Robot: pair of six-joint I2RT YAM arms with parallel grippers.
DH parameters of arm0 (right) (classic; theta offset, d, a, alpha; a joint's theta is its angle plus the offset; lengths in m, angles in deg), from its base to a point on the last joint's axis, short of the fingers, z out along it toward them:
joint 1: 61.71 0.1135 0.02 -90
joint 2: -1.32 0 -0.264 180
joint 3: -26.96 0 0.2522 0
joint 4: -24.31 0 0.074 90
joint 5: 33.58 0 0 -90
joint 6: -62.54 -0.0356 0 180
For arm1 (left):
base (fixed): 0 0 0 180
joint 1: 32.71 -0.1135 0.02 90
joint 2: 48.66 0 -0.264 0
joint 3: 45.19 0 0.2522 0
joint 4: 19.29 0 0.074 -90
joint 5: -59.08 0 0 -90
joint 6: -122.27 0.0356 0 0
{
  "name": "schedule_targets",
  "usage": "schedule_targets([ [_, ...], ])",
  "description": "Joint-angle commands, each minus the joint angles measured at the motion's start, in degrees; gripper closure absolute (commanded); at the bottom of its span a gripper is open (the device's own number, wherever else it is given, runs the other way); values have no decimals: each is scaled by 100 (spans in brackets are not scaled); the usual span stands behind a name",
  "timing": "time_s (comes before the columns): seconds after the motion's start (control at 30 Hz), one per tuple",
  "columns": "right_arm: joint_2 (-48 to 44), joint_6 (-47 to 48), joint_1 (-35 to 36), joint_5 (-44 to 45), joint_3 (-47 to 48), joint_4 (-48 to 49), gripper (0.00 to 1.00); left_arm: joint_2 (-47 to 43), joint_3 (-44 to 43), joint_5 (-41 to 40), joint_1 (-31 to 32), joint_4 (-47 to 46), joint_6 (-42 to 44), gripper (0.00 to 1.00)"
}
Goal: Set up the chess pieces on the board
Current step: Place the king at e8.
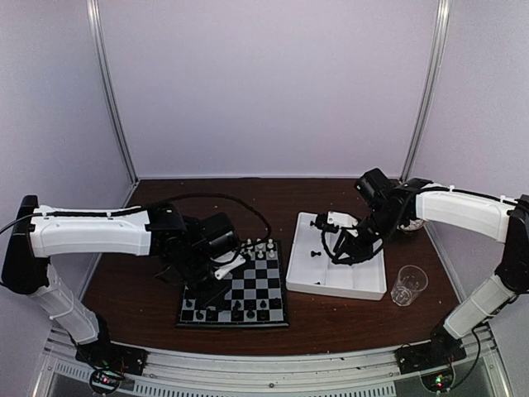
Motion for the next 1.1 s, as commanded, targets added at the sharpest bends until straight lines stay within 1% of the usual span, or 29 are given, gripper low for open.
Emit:
schedule_targets([
  [0.0,-28,56,-11,50,-69,48,62,127,95,-32,-1,-388,-104,96],
  [0.6,7,65,-7,46,-84,32,62,610,189,-43,-2,-640,-83,96],
  [1.07,16,65,-11,28,-78,25,62,798,229,-56,1,-705,-35,96],
])
